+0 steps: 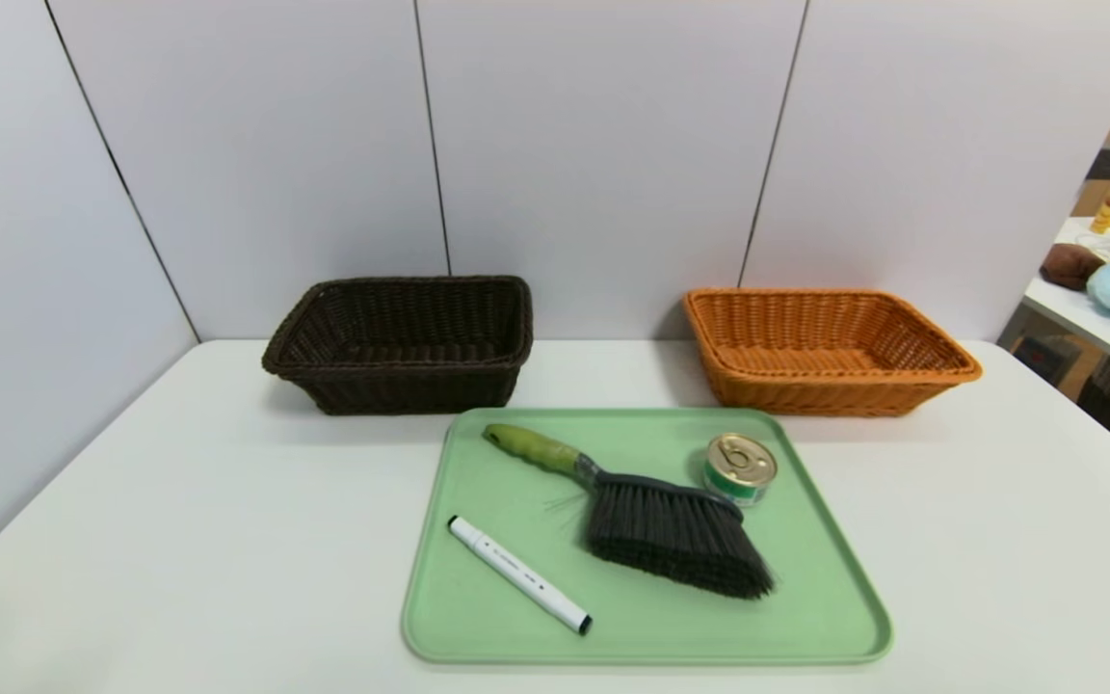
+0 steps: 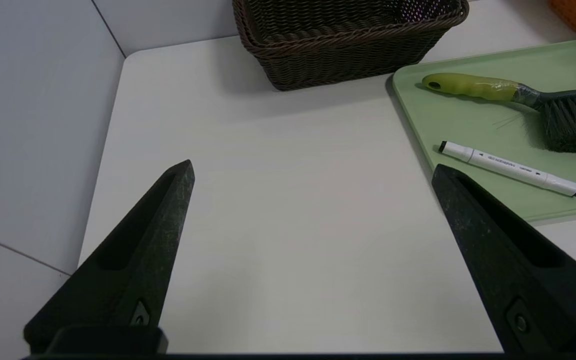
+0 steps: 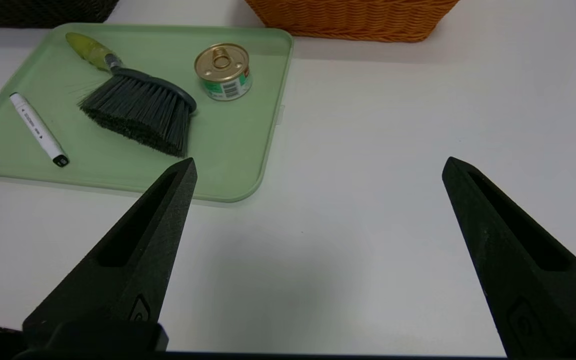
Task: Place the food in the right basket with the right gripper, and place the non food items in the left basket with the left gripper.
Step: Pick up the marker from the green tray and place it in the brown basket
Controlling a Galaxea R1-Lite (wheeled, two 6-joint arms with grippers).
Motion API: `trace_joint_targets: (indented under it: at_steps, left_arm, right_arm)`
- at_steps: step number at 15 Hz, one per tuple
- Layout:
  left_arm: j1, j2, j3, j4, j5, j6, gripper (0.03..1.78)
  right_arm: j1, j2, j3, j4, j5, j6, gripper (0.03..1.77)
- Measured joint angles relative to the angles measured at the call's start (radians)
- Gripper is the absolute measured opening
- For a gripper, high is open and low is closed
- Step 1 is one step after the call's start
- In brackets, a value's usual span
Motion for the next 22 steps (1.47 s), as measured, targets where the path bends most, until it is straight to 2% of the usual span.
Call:
trace_joint_targets:
  at_steps: [2, 5, 8, 11, 16, 19, 22]
  left_arm:
    - [-0.006, 0.139, -0.132, 0.046, -0.039, -0.001, 1.69]
    - [-0.023, 0.336, -0.292, 0.099, -0.136, 0.023, 1.69]
    - [-0.099, 0.5, -0.359, 0.117, -0.161, 0.054, 1.69]
    - [-0.24, 0.631, -0.376, 0.118, -0.167, 0.06, 1.69]
    - [-0.45, 0.81, -0.408, 0.112, -0.164, 0.048, 1.69]
    - [-0.507, 0.888, -0.414, 0.097, -0.16, 0.034, 1.69]
    - [-0.535, 0.932, -0.416, 0.041, -0.143, -0.055, 1.69]
  right_arm:
    - [0.004, 0.129, -0.106, 0.073, 0.006, -0.005, 1.7]
    - [0.007, 0.289, -0.248, 0.216, 0.027, -0.011, 1.7]
    - [0.009, 0.415, -0.354, 0.322, 0.069, -0.036, 1.7]
    - [0.008, 0.558, -0.436, 0.33, 0.121, -0.091, 1.7]
    - [0.011, 0.733, -0.507, 0.326, 0.215, -0.239, 1.7]
    - [0.032, 0.794, -0.522, 0.312, 0.224, -0.277, 1.7]
    - [0.047, 0.829, -0.527, 0.264, 0.224, -0.277, 1.7]
